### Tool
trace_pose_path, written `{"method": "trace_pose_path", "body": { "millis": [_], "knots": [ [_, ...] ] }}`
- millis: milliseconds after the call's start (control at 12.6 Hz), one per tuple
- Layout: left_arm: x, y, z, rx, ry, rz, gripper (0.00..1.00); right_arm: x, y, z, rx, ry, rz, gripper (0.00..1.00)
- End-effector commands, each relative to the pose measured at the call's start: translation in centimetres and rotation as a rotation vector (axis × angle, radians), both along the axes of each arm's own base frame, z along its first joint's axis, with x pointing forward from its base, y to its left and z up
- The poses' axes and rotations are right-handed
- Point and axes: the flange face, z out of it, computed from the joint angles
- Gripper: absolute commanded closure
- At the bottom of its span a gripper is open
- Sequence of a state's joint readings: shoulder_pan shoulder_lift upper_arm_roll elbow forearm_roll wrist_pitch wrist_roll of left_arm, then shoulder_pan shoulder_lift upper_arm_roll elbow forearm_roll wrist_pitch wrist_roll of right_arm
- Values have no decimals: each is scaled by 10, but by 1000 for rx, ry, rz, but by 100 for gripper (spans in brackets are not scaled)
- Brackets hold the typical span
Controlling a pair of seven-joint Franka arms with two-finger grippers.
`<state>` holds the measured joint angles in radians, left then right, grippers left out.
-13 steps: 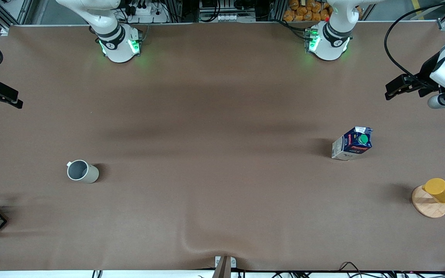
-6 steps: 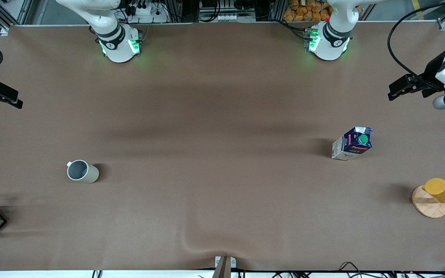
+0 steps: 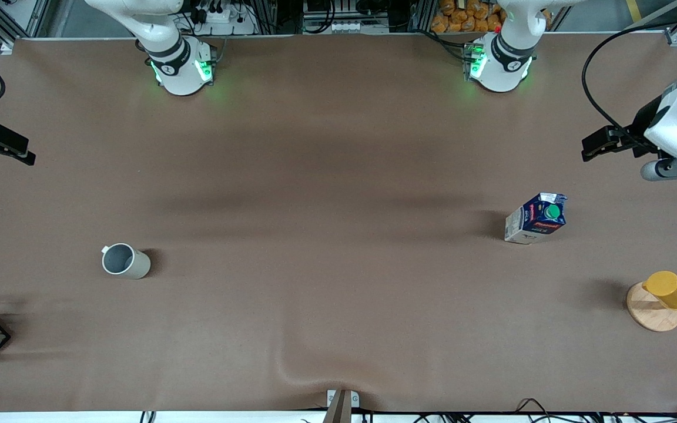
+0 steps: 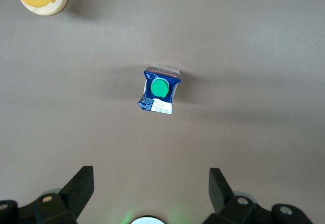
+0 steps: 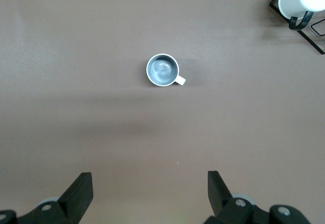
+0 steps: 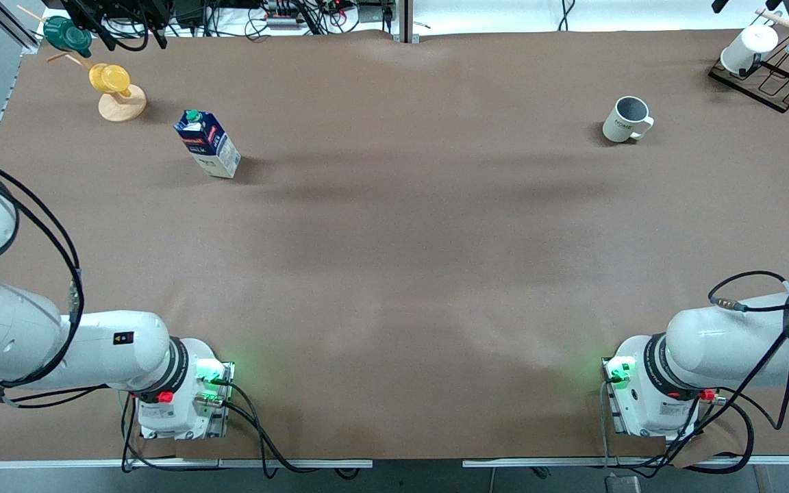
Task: Place milk next to cup
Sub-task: 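Move the left gripper toward the milk carton while the right gripper starts reaching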
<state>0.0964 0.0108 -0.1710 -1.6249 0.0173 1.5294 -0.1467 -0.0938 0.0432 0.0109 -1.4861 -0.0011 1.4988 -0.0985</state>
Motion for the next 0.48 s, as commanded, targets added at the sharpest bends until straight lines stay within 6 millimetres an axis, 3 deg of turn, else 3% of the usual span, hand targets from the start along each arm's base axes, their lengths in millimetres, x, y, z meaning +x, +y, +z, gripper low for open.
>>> {"method": "trace_pose_path", "body": {
  "millis": [0, 398],
  "knots": [
    [6, 1, -11, -2, 3, -11, 0, 0, 2, 2, 4, -9, 9, 0],
    [7, -2, -24, 0, 3, -20, 0, 10, 17, -10, 6, 6, 33, 0]
  ]
}}
